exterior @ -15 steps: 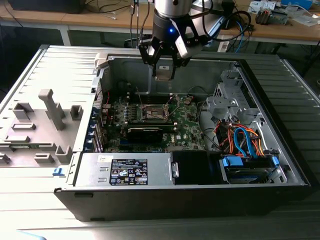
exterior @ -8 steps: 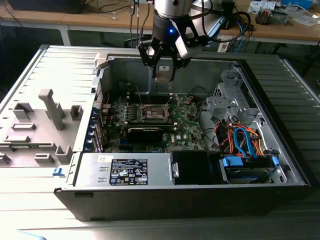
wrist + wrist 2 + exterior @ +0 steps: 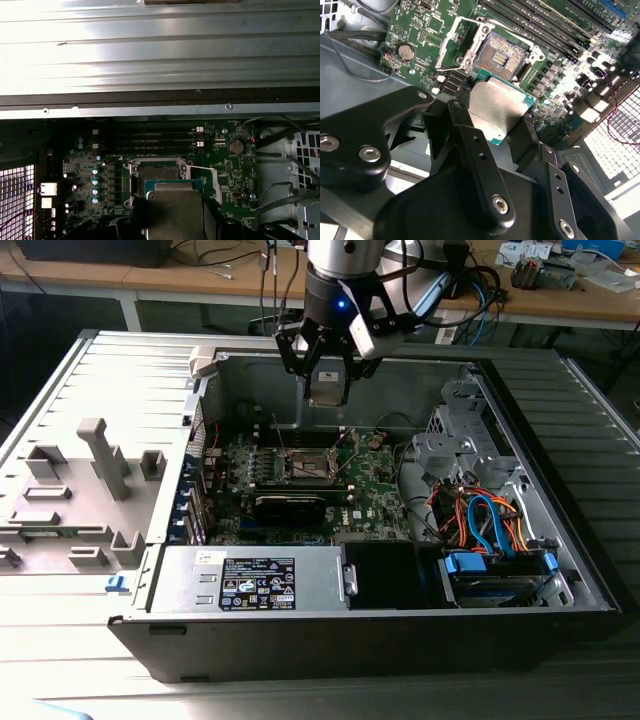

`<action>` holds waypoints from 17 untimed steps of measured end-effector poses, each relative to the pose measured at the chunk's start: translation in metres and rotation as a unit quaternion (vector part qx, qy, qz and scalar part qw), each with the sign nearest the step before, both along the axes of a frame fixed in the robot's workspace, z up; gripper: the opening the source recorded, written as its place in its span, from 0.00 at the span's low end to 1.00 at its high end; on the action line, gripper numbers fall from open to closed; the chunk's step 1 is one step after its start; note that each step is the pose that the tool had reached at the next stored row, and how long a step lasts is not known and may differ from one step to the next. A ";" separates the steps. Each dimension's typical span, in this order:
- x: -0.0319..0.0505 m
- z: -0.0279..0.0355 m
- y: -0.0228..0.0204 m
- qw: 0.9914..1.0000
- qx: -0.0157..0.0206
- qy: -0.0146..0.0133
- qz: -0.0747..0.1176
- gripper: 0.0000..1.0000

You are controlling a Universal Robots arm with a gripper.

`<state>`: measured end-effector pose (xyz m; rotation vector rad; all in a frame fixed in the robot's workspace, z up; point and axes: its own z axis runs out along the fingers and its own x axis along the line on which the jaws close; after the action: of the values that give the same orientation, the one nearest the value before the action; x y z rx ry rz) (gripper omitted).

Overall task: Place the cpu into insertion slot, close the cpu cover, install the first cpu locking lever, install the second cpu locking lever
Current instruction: 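Place the cpu into insertion slot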

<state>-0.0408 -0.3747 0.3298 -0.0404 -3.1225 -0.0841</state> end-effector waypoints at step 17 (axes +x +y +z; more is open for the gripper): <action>-0.0002 -0.0018 -0.0015 1.000 -0.003 0.000 0.000 0.55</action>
<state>-0.0410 -0.3761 0.3279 -0.0404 -3.1228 -0.0735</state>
